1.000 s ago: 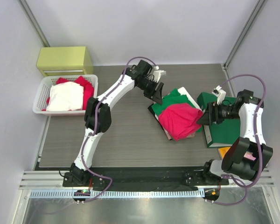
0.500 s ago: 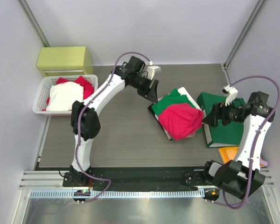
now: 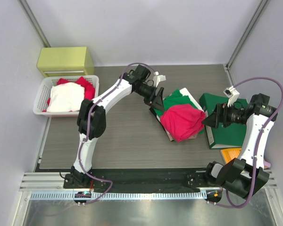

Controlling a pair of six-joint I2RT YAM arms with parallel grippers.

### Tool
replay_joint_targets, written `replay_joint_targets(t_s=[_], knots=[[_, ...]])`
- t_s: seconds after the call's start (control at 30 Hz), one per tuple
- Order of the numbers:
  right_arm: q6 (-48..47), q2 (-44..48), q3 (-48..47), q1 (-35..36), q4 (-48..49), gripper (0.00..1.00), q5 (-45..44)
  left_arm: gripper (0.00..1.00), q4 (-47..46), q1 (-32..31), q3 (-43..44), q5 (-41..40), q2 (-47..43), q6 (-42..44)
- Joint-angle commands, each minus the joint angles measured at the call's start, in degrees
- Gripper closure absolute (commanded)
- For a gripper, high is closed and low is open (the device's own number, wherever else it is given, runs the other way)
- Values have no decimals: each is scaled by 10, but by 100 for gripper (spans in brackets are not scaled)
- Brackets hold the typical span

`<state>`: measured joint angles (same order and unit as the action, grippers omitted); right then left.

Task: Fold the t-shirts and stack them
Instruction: Put the neatly folded tshirt into the corner of the board with both arms

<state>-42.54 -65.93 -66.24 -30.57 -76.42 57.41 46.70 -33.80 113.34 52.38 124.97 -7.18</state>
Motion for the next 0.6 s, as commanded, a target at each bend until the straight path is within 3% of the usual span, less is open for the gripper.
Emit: replay_joint_targets(t_s=[0.0, 0.57], knots=[[-3, 0, -11, -5, -7, 18, 19, 32, -38, -13, -15, 39, -11, -21], [-3, 15, 11, -11, 17, 18, -8, 32, -34, -50, 90, 69, 109, -49]])
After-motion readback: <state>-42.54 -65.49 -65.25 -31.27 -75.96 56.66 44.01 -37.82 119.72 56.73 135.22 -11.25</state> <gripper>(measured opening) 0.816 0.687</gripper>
